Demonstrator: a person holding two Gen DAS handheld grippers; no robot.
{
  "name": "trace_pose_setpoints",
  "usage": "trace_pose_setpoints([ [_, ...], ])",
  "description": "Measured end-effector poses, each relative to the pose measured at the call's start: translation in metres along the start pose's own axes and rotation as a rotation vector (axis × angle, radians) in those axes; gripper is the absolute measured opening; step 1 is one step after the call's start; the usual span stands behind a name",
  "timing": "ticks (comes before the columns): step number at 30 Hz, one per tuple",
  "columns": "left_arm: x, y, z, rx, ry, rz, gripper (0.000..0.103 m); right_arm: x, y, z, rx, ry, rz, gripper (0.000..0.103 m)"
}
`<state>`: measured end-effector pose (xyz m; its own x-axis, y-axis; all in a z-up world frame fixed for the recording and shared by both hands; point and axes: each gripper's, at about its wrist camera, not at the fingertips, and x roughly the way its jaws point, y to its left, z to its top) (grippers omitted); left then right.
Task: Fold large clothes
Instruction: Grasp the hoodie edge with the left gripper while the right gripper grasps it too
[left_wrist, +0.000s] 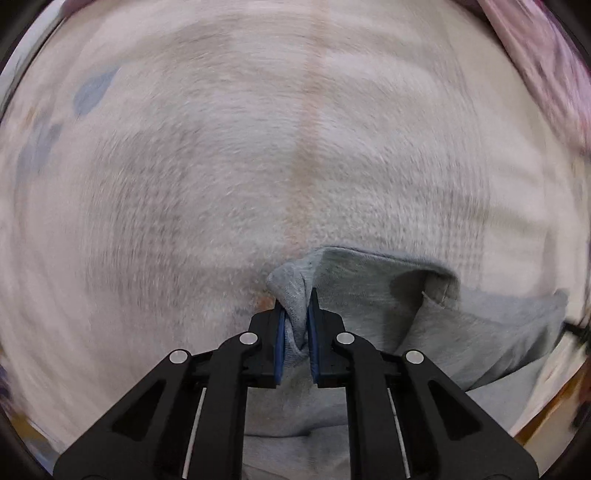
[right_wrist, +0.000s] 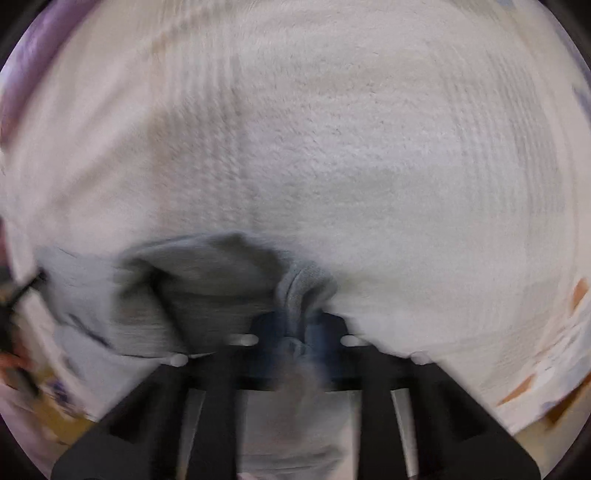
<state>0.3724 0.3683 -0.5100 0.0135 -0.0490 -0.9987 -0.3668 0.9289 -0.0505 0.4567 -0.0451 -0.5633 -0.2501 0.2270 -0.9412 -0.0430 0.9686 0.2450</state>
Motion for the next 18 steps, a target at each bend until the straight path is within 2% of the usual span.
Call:
trace_pose_setpoints([
  [3, -0.012, 0.005, -0.003, -0.044, -0.025, -0.021, 0.010, -0.013, 0.001, -0.010, 0.013, -0.063, -0.021, 0.009],
  [7, -0.035, 0.003, -0.012, 0.009, -0.071, -0.011, 0.009, -0.038, -0.004, -0.026, 0.097, -0.164, 0.011, 0.009],
  [9, -0.053, 0.006, -0.018, -0.013, -0.090, -0.018, 0.009, -0.053, -0.007, -0.034, 0.132, -0.217, 0.042, 0.009],
  [12, -0.073, 0.008, -0.024, -0.026, -0.135, -0.027, 0.009, -0.070, -0.003, -0.044, 0.124, -0.279, 0.027, 0.009],
  [14, -0.092, 0.016, -0.039, -0.028, -0.177, -0.016, 0.009, -0.081, 0.009, -0.042, 0.129, -0.308, 0.035, 0.008],
  [18, -0.120, 0.018, -0.028, -0.063, -0.236, -0.046, 0.008, -0.106, 0.027, -0.031, 0.112, -0.381, 0.039, 0.008],
])
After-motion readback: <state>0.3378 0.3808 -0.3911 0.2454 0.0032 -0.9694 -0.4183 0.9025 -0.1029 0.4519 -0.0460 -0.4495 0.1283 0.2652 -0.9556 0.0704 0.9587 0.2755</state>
